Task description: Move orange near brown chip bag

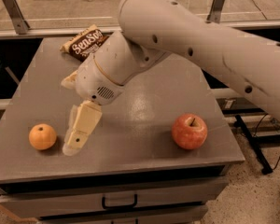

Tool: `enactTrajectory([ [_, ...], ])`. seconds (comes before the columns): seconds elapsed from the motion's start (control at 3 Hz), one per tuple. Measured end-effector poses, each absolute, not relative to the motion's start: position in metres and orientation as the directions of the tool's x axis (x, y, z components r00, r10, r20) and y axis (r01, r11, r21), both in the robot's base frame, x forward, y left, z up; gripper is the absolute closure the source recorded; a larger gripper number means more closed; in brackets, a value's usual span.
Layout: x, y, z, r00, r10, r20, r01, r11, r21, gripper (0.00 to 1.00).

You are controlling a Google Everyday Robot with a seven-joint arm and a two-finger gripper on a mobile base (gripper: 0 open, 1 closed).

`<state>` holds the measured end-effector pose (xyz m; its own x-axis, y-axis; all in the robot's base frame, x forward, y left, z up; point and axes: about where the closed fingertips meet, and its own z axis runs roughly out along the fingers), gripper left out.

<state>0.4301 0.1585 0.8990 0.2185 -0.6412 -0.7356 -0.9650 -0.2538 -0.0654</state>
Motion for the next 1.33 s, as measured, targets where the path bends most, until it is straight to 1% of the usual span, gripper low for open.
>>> enactTrajectory([
  [0.33, 0.43, 0.159, 0.899, 0.221, -0.641, -0.735, -0.965, -0.253, -0.069, 0.0],
  [0.67, 0.436, 0.173, 0.894, 0.221, -0.607, -0.764, -0.968, -0.231, -0.097, 0.0],
  [1.33, 0.452, 0.205, 0.873, 0.204, -0.529, -0.824, -0.973, -0.204, -0.11, 0.0],
])
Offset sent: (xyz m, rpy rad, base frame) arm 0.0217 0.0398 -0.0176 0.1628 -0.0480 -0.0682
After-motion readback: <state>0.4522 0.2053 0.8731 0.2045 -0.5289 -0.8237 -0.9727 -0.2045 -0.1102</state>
